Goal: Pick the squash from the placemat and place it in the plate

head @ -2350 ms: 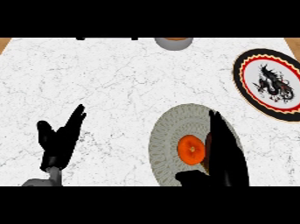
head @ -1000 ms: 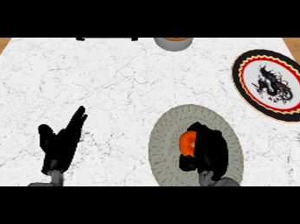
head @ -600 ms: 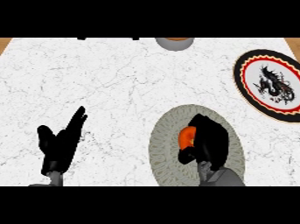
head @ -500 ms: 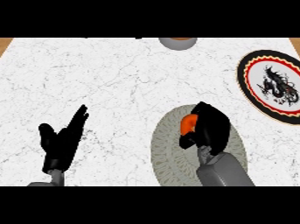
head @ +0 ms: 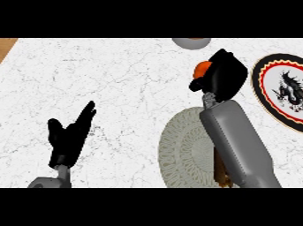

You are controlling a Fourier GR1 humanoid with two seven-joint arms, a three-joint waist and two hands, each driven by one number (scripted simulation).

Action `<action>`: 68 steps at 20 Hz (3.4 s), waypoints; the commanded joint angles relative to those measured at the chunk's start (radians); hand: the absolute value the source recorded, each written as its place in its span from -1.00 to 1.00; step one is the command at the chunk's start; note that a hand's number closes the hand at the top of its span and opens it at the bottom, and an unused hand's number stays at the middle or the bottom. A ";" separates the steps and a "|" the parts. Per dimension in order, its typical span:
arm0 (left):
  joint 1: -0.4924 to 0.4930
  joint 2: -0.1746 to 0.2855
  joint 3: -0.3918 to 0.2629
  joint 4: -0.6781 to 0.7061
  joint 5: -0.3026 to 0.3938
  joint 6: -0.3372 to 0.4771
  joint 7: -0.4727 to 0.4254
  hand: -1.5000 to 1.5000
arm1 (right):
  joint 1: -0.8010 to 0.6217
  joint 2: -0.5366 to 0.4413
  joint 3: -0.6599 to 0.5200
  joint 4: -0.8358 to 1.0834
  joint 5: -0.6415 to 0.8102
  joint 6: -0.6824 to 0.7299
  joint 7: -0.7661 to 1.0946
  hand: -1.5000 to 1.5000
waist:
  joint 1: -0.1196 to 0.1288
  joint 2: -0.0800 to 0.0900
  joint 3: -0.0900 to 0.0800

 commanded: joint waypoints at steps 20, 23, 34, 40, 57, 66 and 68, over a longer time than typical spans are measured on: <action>0.033 -0.005 0.018 0.036 0.005 -0.002 -0.008 0.00 | -0.056 -0.043 -0.519 0.213 0.456 -0.690 0.140 1.00 | -0.059 -0.007 -0.001; 0.065 0.022 0.037 -0.006 0.031 -0.027 0.001 0.00 | -0.039 -0.094 -0.602 0.223 0.460 -0.746 0.102 1.00 | -0.058 -0.013 0.000; 0.048 0.007 0.042 0.031 0.010 -0.014 -0.016 0.00 | -0.040 -0.301 -0.746 0.570 0.218 -1.027 -0.148 1.00 | -0.059 -0.014 0.001; 0.032 -0.023 0.031 0.044 -0.002 0.009 -0.020 0.00 | -0.067 -0.375 -0.814 0.736 -0.028 -0.797 -0.244 -1.00 | -0.064 -0.012 0.003; 0.063 0.004 0.049 0.004 0.018 -0.024 0.004 0.00 | -0.031 -0.361 -0.981 0.546 -0.732 -0.836 -1.058 -1.00 | -0.066 -0.017 0.005; 0.068 -0.011 0.065 0.042 -0.006 0.007 -0.030 0.00 | 0.170 -0.163 -1.003 0.288 -1.097 -0.612 -1.349 -1.00 | -0.097 -0.030 -0.001; 0.054 -0.022 0.061 0.088 0.003 -0.014 -0.047 0.00 | 0.241 -0.120 -0.978 0.226 -1.119 -0.545 -1.378 -1.00 | -0.106 -0.031 -0.002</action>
